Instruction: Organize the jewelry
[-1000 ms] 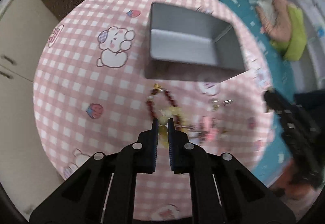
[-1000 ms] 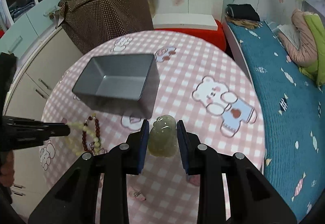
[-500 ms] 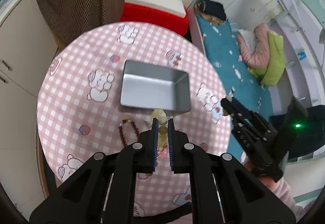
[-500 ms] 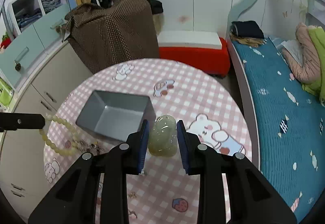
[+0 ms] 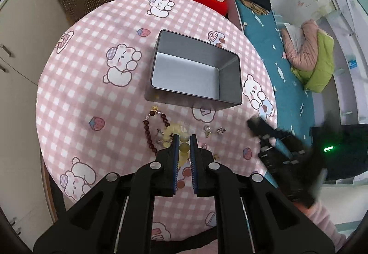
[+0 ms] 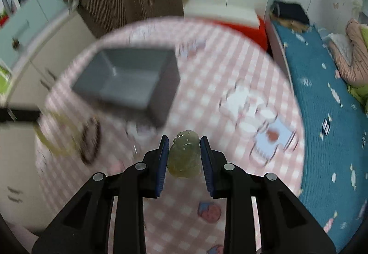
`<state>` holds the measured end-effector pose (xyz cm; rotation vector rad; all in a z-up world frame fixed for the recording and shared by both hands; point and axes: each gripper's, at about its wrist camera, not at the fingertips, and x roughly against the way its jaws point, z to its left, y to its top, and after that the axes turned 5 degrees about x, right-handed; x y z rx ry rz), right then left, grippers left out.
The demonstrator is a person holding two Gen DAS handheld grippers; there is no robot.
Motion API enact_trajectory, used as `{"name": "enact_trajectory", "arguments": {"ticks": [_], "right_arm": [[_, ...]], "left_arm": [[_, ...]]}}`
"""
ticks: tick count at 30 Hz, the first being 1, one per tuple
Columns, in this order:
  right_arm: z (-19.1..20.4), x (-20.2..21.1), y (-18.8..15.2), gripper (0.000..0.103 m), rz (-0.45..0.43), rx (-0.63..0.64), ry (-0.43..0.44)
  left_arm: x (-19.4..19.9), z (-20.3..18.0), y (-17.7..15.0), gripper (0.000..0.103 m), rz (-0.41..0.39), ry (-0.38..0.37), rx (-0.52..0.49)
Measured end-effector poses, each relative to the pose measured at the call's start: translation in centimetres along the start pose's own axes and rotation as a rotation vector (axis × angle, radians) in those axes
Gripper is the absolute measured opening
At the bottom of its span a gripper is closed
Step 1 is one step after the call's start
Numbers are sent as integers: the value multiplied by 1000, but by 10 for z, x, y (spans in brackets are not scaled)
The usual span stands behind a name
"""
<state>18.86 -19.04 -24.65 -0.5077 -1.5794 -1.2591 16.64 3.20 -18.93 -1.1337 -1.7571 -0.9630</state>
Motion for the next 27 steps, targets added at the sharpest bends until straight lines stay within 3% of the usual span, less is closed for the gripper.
{"name": "enact_trajectory", "arguments": {"ticks": [5, 7, 10, 14, 19, 22, 27], "right_arm": [[12, -27, -18, 26, 107, 21, 2], [15, -26, -20, 27, 88, 32, -2], [19, -22, -17, 46, 97, 40, 2], [31, 5, -3, 49, -21, 82, 24], [66, 34, 17, 49, -174, 241, 149], [86, 37, 24, 49, -195, 309, 223], [117, 28, 22, 47, -191, 422, 253]], "left_arm": [[10, 1, 3, 9, -1, -31, -3], [14, 0, 5, 9, -3, -46, -3], [20, 0, 10, 9, -1, -71, 2], [28, 0, 14, 9, -2, -98, 2], [38, -5, 18, 9, 0, -132, 7], [45, -9, 19, 9, -16, -140, -1], [57, -11, 20, 9, -34, -161, 8]]}}
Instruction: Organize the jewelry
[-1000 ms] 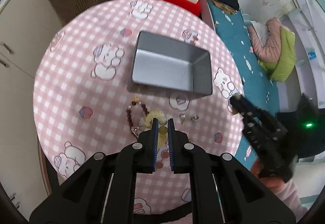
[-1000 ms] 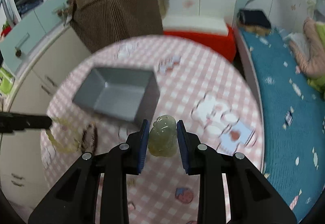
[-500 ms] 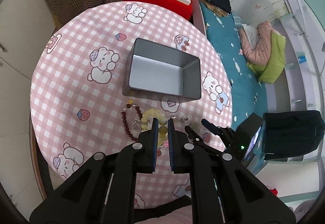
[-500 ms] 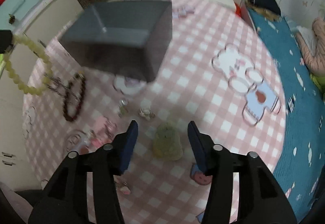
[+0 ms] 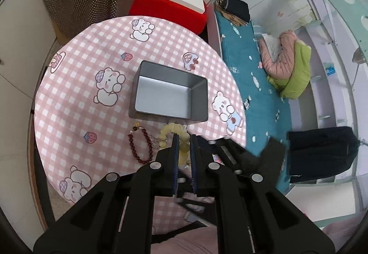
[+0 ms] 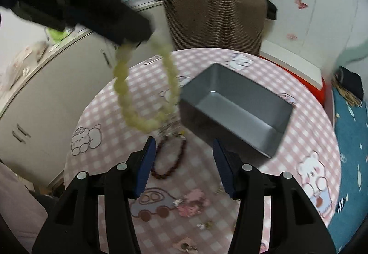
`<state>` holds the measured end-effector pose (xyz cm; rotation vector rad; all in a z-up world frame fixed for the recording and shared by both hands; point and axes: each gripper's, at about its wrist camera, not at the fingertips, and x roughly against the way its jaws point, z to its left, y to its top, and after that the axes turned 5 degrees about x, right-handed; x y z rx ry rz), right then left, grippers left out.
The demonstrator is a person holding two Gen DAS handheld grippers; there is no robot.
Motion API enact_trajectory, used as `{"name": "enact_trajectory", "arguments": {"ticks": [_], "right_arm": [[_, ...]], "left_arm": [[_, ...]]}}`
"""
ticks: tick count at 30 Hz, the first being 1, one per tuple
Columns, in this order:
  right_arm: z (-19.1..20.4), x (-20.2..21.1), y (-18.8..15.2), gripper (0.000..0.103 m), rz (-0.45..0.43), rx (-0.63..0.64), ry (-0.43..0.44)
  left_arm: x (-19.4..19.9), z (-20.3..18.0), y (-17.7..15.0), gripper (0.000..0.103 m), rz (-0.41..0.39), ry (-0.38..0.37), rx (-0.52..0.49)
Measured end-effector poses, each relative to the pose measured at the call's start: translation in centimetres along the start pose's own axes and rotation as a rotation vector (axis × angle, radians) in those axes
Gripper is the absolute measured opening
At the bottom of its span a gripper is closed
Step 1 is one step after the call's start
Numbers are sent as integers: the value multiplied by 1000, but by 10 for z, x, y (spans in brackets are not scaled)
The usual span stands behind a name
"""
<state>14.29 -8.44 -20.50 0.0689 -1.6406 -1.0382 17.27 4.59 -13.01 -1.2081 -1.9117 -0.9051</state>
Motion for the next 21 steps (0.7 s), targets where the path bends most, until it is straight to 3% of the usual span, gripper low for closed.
{"name": "enact_trajectory", "arguments": {"ticks": [2, 6, 21], "right_arm": [[5, -7, 2, 39, -4, 6, 7], [-4, -17, 3, 2, 18, -48, 56], [-48, 29, 12, 2, -60, -203, -34]], "left_arm": [[3, -1, -1, 9, -2, -4, 0], [8, 0, -3, 9, -12, 11, -3], [-25, 22, -7, 9, 24, 118, -4]]}}
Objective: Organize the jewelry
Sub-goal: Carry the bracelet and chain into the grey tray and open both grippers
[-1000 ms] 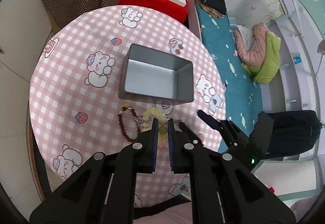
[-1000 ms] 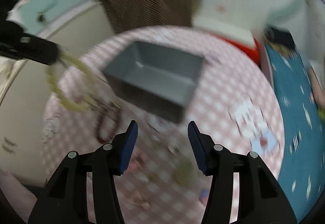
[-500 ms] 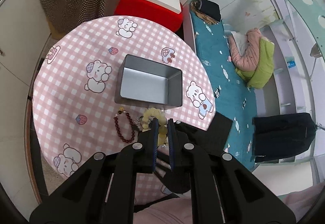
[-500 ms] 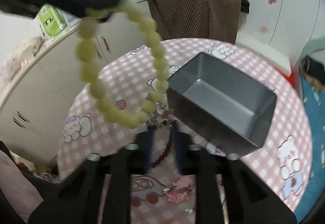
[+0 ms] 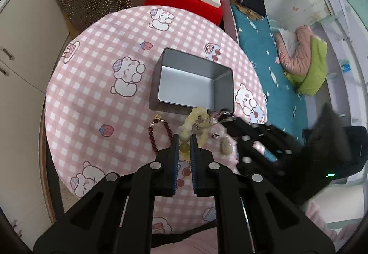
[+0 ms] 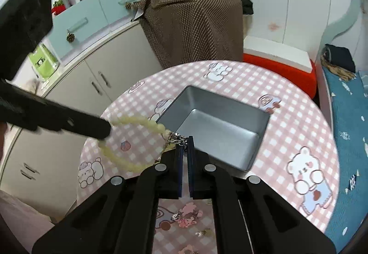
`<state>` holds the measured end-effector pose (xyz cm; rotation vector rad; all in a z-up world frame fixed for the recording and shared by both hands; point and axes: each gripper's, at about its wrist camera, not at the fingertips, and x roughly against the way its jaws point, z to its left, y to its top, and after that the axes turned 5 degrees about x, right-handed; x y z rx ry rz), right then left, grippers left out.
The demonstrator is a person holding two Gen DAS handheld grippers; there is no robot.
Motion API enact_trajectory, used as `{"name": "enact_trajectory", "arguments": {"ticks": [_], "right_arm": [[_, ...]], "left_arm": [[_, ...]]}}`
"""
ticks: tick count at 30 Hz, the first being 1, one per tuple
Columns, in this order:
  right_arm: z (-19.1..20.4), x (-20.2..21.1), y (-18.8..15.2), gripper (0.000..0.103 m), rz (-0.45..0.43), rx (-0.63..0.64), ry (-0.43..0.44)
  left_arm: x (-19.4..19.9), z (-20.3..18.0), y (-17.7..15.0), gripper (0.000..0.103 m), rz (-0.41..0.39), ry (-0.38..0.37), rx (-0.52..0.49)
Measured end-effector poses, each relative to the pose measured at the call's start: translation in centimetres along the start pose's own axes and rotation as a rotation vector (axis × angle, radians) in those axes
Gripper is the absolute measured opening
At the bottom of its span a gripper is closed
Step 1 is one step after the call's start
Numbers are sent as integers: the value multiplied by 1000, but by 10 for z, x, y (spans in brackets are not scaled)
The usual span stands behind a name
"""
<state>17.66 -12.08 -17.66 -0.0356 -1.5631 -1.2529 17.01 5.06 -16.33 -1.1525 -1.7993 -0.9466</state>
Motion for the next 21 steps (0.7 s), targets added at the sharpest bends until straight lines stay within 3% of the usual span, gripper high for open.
{"name": "enact_trajectory", "arguments": {"ticks": [8, 14, 21], "right_arm": [[5, 28, 17, 2, -68, 22, -42], [-3, 41, 32, 2, -110, 9, -96], [-19, 35, 42, 2, -100, -22, -176]], "left_arm": [[-19, -7, 0, 9, 31, 7, -34], [-1, -17, 11, 9, -17, -45, -53], [12, -35, 36, 9, -73, -79, -93]]}}
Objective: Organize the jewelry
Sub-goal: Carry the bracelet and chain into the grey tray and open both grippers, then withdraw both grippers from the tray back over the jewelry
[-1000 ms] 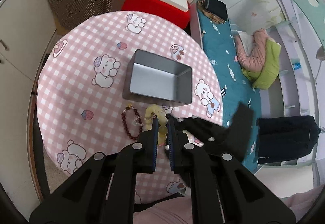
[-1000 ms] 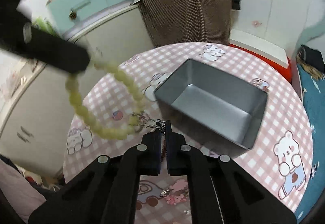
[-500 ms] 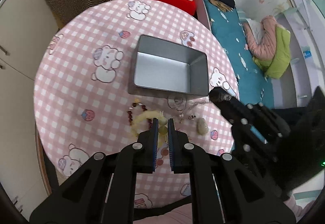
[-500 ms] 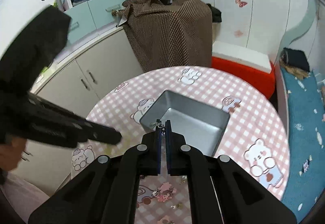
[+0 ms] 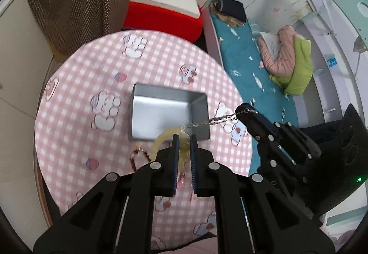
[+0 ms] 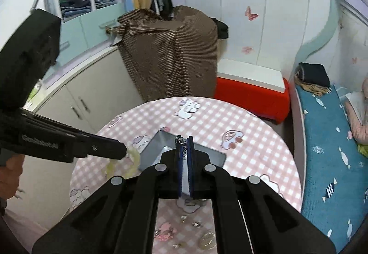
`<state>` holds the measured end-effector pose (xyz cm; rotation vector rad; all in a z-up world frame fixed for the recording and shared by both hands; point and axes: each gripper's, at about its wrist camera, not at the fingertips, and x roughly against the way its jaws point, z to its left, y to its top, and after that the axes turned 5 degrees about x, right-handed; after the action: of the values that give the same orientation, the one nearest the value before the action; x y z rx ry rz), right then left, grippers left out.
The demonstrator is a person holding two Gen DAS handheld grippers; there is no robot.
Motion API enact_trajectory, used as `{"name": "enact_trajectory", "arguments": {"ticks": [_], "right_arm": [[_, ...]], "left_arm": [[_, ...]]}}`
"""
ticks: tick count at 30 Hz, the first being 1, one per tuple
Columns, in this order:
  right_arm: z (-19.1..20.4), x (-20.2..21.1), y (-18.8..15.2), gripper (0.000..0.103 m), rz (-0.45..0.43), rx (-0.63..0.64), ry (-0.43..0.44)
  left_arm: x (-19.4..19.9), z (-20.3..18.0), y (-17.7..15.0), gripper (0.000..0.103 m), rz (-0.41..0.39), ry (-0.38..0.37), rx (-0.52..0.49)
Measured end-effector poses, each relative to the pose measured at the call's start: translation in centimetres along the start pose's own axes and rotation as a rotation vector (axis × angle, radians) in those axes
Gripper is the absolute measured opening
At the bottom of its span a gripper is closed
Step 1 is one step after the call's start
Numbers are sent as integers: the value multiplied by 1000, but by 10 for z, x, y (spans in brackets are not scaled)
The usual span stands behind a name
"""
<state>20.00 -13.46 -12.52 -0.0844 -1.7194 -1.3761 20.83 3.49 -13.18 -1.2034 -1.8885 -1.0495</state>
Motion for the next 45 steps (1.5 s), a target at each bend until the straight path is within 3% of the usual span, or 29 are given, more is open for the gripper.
{"name": "enact_trajectory", "arguments": {"ticks": [8, 17, 20, 24, 26, 30, 31, 35, 45], "right_arm": [[-7, -37, -3, 2, 84, -25, -31], [-1, -71, -25, 2, 233, -34, -52], [-6, -76, -32, 3, 265, -55, -65], [-13, -87, -39, 6, 319, -75, -95], [-15, -87, -39, 7, 326, -79, -103], [-19, -78, -32, 30, 302, -101, -135], [-20, -76, -30, 32, 297, -100, -141], [-23, -65, -26, 40, 274, -104, -174], [-40, -36, -37, 47, 246, -200, -202]], "left_arm": [[-28, 3, 24, 9, 12, 31, -28], [-79, 24, 39, 9, 98, 19, 3], [-92, 30, 41, 9, 113, 65, -6], [-113, 44, 41, 10, 136, 195, -8], [-114, 46, 39, 10, 136, 210, -22], [-107, 41, 39, 33, 128, 210, -52], [-104, 38, 38, 35, 119, 212, -66], [-93, 26, 33, 40, 102, 221, -102], [-61, 16, 13, 40, 51, 224, -118]]}}
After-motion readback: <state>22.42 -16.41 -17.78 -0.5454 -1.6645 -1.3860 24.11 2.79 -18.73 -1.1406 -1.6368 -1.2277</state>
